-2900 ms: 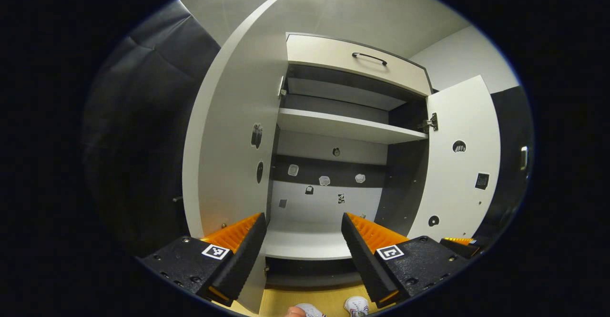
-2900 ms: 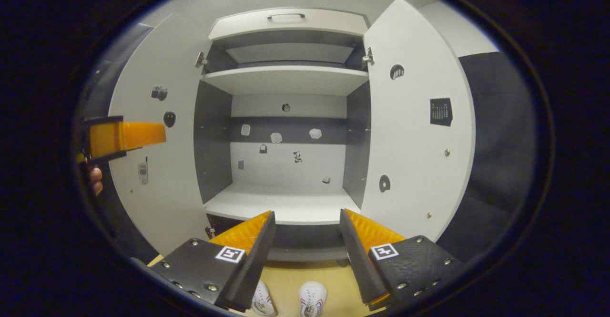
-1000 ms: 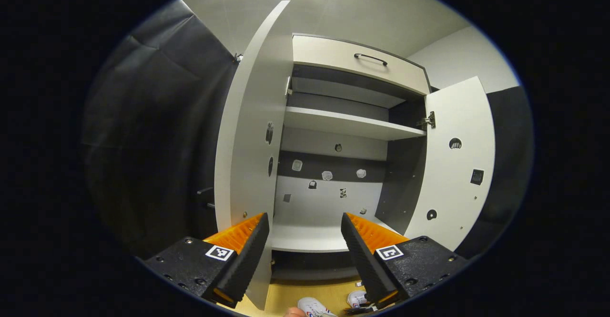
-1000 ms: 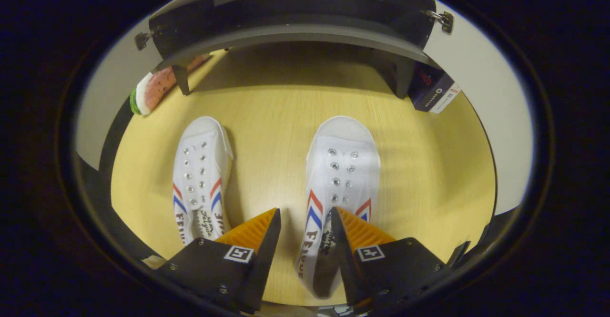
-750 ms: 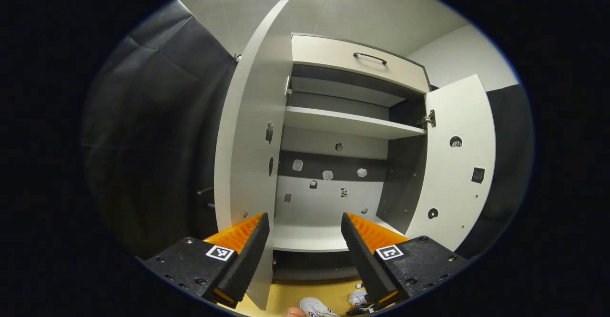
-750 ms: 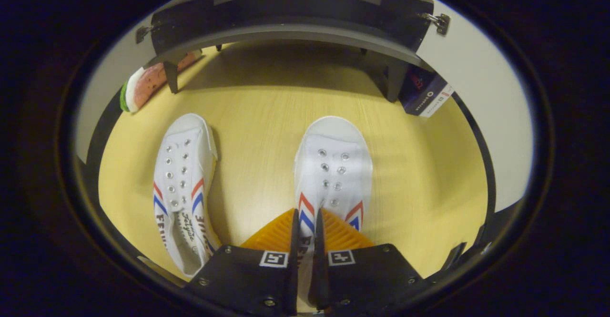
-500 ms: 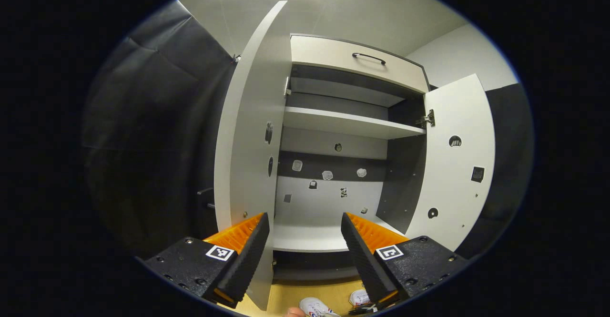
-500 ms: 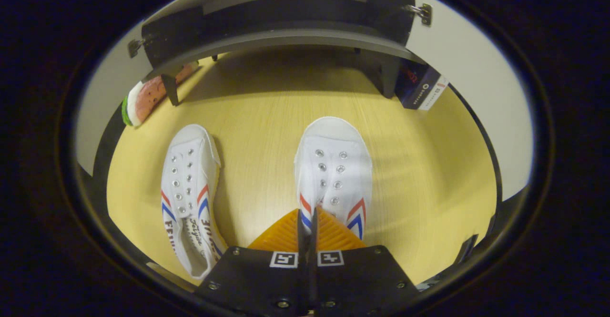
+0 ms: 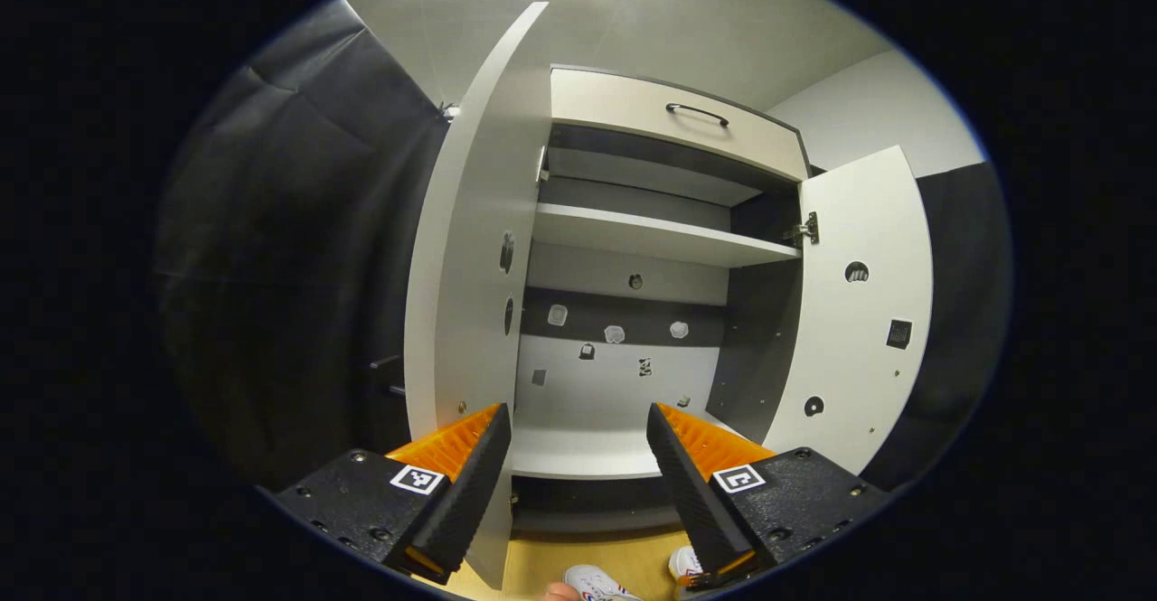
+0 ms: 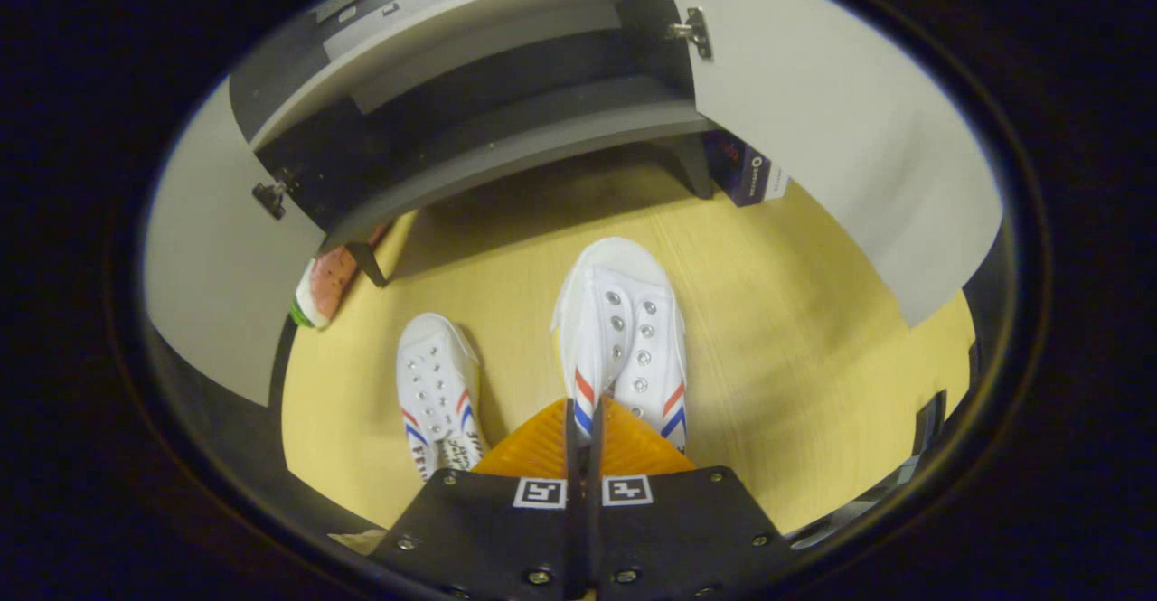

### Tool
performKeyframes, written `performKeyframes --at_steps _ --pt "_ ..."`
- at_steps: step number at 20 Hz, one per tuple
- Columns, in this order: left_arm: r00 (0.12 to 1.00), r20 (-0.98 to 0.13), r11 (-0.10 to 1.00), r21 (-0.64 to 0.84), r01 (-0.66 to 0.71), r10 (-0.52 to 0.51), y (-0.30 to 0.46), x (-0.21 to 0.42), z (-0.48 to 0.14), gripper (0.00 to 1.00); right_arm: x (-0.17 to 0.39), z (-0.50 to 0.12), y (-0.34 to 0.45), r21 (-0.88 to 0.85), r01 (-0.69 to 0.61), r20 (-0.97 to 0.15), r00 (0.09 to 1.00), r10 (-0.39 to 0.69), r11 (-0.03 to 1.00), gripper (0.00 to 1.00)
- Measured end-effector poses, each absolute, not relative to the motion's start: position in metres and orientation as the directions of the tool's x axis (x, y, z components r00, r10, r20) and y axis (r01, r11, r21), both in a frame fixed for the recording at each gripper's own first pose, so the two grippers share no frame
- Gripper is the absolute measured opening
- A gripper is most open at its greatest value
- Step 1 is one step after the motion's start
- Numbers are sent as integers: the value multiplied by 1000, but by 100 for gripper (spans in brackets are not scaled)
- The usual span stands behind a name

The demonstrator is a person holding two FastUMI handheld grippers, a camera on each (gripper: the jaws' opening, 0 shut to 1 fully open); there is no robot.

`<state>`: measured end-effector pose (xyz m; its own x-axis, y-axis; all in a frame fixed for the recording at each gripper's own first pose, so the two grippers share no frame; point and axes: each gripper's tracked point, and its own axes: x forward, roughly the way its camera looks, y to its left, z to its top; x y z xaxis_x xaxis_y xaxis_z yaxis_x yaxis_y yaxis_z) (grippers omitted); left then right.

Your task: Grab one shoe with the right hand and put it into the shoe cabinet, grab the other shoe with the left hand and put it into the shoe cabinet; then close the right door with the right hand and the left door with the left hand.

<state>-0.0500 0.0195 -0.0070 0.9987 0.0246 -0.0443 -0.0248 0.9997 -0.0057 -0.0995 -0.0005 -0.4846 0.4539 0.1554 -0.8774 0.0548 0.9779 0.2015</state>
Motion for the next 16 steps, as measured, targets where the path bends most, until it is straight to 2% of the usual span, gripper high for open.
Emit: performKeyframes --at_steps 4,9,13,16 --pt "999 -39 1000 -8 -19 18 19 -50 -6 93 -70 -405 14 244 -3 -791 579 200 970 0" --pt "1000 -30 1000 -13 -3 2 18 -50 -6 92 -7 -294 29 265 -66 -625 748 224 962 0" --pt "1000 -20 1000 -22 2 -3 18 -50 -5 92 51 -232 35 234 -116 -506 833 223 965 0" --pt "1000 -10 1000 -27 2 -3 18 -51 -3 92 101 -206 37 173 -139 -465 861 205 975 0"
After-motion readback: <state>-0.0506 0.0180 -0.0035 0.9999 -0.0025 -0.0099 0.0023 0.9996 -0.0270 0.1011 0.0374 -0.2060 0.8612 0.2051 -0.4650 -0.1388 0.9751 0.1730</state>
